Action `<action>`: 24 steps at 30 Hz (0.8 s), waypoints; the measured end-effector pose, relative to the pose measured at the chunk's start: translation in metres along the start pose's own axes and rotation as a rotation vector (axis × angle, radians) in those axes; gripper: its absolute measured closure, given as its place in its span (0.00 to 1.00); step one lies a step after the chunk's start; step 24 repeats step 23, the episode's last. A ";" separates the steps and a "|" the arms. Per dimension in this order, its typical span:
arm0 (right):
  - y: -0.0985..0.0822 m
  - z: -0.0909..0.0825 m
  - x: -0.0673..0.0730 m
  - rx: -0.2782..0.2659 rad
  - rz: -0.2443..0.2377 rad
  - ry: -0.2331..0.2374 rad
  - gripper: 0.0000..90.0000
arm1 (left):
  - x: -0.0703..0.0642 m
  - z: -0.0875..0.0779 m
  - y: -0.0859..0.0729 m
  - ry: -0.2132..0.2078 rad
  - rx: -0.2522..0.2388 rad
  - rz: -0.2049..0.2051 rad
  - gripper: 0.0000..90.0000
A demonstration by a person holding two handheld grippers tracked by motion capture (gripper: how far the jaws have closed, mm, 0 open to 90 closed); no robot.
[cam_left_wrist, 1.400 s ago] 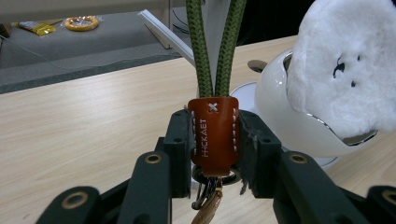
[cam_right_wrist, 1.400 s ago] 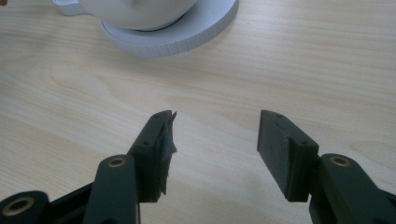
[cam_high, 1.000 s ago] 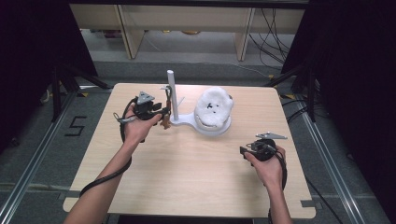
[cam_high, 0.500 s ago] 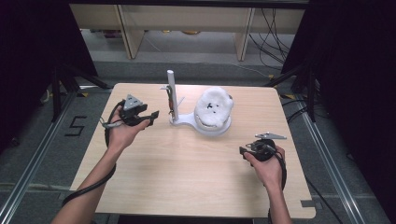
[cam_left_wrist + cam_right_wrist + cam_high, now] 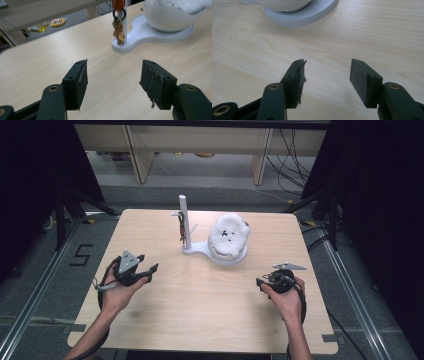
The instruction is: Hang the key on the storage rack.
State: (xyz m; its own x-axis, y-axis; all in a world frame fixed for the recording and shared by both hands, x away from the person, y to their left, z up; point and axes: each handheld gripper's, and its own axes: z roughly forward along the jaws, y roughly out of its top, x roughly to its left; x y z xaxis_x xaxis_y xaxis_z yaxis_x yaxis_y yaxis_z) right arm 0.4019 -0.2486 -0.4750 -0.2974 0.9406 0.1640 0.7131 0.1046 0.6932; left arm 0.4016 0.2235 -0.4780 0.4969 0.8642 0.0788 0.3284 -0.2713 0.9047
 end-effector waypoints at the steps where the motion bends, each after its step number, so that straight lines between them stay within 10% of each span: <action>1: 0.000 0.000 0.001 -0.001 0.009 0.002 0.51 | -0.002 -0.002 -0.009 -0.002 0.004 -0.006 0.42; 10: -0.002 0.002 0.005 0.032 0.011 0.008 0.51 | -0.014 -0.010 -0.053 -0.004 -0.008 -0.045 0.40; 24: -0.004 0.006 0.001 0.013 -0.047 0.013 0.51 | -0.018 -0.012 -0.054 -0.006 -0.042 -0.031 0.38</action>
